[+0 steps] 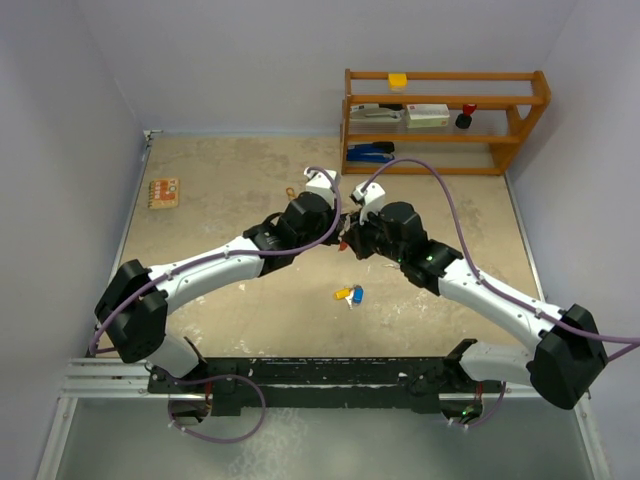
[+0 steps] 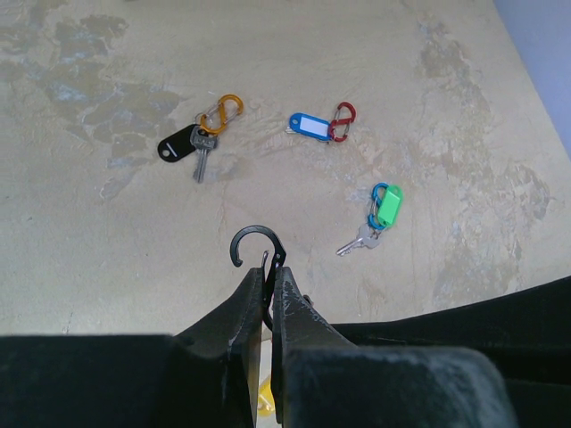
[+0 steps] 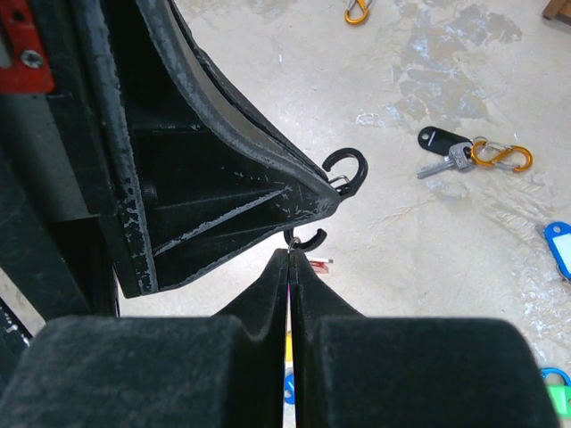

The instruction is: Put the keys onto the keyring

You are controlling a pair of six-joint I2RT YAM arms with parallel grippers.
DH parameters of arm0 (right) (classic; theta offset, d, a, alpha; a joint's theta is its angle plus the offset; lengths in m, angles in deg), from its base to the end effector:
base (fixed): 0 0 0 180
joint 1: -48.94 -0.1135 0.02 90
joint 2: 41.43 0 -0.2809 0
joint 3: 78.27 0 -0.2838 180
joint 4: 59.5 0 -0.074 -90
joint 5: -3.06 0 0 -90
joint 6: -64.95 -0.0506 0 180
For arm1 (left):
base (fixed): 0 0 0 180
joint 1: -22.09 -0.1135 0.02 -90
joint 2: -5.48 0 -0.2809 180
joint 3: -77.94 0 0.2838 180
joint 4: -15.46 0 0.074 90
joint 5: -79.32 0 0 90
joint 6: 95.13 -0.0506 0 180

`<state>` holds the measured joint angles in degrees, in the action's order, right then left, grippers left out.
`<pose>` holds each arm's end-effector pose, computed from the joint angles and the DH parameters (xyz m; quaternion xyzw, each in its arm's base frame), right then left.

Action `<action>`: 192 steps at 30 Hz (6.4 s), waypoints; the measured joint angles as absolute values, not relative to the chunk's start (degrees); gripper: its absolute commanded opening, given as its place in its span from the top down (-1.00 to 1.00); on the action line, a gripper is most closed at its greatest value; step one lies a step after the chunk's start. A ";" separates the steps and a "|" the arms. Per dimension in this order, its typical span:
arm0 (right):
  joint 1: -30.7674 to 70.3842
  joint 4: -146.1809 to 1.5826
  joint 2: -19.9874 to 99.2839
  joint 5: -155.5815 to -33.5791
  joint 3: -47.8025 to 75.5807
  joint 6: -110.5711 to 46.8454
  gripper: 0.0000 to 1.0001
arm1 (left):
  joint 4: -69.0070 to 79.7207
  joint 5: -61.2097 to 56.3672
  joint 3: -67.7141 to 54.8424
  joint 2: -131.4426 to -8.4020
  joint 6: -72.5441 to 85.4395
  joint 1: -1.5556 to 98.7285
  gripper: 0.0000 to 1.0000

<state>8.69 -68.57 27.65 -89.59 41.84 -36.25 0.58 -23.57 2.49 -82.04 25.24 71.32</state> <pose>0.2413 0.2073 0.2915 -0.2163 0.7808 0.2711 0.5196 0.2667 -0.2920 0.2789 0.0809 0.8452 -0.2591 0.4604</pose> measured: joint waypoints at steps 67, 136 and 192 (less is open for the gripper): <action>14.85 -71.10 23.82 -80.90 40.99 -62.74 0.06 | 23.92 -7.37 15.17 -78.06 11.62 70.25 1.00; 18.74 -67.50 23.62 -81.07 44.38 -64.27 1.00 | 25.32 -20.55 20.54 -68.40 11.84 72.74 -0.04; 22.02 -50.34 50.46 -87.96 44.40 -63.70 0.77 | 14.24 -46.12 18.36 -64.36 22.35 72.37 -0.53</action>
